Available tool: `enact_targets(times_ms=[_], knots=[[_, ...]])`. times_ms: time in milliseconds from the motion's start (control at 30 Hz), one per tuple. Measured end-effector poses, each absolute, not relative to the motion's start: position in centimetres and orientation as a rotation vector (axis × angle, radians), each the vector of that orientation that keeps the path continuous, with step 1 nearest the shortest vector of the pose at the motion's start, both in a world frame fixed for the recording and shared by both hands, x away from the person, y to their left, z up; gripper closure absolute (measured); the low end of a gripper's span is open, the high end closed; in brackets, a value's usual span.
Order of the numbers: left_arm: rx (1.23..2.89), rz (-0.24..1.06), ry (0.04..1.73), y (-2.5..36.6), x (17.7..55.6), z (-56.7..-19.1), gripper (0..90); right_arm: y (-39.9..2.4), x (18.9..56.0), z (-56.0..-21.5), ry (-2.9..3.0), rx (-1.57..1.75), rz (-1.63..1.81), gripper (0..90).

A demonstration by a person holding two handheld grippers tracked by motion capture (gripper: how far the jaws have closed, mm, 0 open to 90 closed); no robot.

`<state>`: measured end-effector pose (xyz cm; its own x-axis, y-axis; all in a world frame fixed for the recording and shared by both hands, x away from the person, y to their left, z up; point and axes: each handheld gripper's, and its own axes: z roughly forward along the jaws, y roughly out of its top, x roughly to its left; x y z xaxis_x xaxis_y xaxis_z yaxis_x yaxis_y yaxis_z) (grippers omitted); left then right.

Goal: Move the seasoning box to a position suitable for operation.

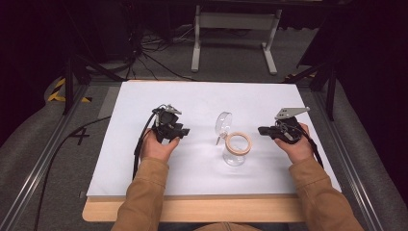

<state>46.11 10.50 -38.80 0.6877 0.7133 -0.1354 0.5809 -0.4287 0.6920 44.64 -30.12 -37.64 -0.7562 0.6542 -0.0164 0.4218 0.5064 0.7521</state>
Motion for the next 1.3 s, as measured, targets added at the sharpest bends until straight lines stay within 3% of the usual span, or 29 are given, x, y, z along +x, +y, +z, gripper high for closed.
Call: enact_targets(times_ms=[233,467,700,1300], knots=[[2.185,0.241,0.949,10.0,45.5,-38.2,74.0,-30.2,44.5,-37.4,2.463,0.902,1.136,89.2],[2.205,0.206,0.886,9.8,45.2,-37.5,79.2,-29.7,44.4,-37.6,2.5,0.868,1.138,89.2],[2.182,0.197,0.87,9.7,44.8,-36.8,74.9,-28.4,44.2,-38.0,2.565,0.804,1.127,89.3],[2.195,0.187,0.843,9.2,44.5,-36.5,74.8,-26.9,44.1,-39.1,2.657,0.768,1.074,89.5]])
